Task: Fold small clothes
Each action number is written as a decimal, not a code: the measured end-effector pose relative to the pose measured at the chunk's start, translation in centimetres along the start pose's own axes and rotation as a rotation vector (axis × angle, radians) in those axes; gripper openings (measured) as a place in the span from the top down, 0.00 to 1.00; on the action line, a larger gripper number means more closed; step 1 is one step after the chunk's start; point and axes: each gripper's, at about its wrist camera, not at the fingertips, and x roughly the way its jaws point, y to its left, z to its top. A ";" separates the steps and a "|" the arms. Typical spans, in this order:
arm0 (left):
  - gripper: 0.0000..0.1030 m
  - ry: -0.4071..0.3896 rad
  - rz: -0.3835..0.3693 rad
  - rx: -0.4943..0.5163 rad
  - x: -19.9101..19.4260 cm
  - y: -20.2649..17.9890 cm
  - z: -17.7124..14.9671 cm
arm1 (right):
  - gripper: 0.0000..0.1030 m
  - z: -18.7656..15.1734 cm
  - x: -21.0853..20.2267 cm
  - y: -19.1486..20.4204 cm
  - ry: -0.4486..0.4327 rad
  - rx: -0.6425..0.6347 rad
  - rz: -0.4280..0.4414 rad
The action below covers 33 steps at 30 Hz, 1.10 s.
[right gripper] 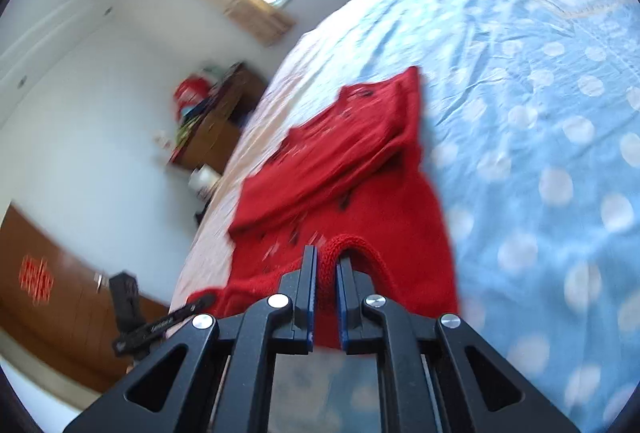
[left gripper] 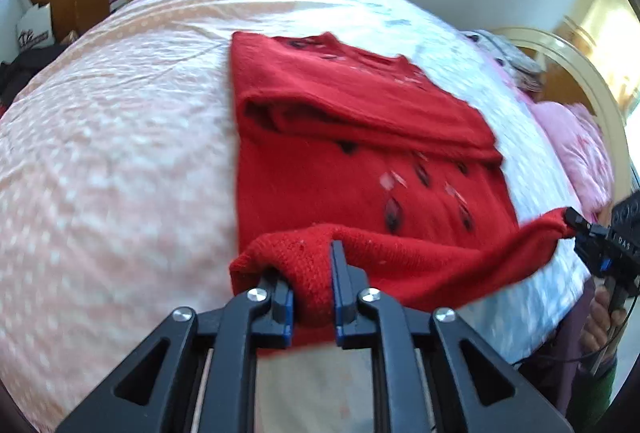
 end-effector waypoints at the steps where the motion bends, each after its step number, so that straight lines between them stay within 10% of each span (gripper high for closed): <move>1: 0.79 0.009 0.016 -0.007 0.7 0.3 0.5 | 0.92 0.4 1.0 -0.7 -0.005 0.019 -0.025; 6: 0.60 0.043 0.014 0.002 2.3 1.0 1.4 | 0.78 0.6 3.7 -3.3 0.050 0.072 -0.063; 11: 0.11 -0.123 0.045 0.010 -1.8 2.6 2.0 | 0.43 0.8 1.1 -3.7 -0.090 0.084 0.002; 14: 0.10 -0.226 0.074 0.016 -4.2 4.2 1.3 | 0.43 0.2 -1.3 -2.5 -0.175 0.039 -0.024; 21: 0.15 -0.196 0.132 0.130 -1.0 3.3 0.5 | 0.43 -2.9 -2.5 0.3 -0.195 -0.080 -0.165; 33: 0.51 -0.159 0.149 0.171 4.1 0.0 2.1 | 0.43 -4.1 -2.0 1.2 -0.174 -0.143 -0.212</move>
